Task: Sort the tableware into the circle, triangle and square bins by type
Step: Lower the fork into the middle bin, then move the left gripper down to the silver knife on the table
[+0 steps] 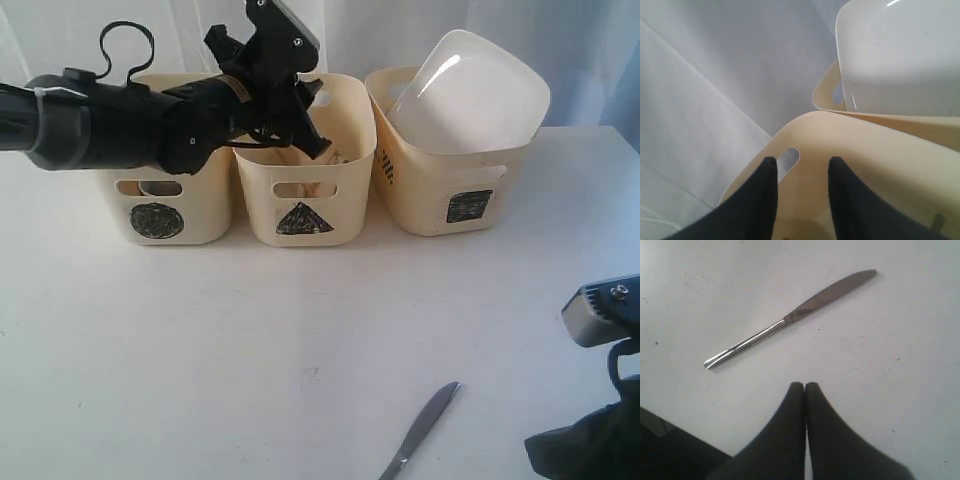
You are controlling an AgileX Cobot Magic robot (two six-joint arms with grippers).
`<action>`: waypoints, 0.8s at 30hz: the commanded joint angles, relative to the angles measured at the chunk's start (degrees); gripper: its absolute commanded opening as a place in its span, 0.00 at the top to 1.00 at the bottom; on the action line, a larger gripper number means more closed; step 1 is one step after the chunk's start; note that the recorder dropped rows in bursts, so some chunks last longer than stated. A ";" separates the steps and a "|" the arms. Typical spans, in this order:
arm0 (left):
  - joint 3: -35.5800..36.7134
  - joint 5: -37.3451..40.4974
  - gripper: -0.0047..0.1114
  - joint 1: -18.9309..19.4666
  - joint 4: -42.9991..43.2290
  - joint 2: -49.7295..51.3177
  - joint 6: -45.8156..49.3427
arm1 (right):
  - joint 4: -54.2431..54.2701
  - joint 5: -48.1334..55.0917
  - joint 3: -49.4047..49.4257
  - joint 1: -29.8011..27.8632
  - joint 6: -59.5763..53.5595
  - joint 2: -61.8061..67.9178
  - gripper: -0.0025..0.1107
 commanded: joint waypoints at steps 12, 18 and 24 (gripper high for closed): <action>-0.34 57.17 0.96 -9.43 -1.71 -16.55 -12.34 | -0.11 -0.28 0.30 -0.15 -0.68 -0.37 0.98; 0.47 74.02 0.96 -11.33 -11.19 -15.74 -12.34 | -0.11 -0.28 0.30 -0.15 -0.68 -0.37 0.98; 0.47 79.24 0.89 -11.46 -19.13 -12.12 -9.99 | -0.93 -2.03 0.30 -0.15 -0.68 -0.37 0.98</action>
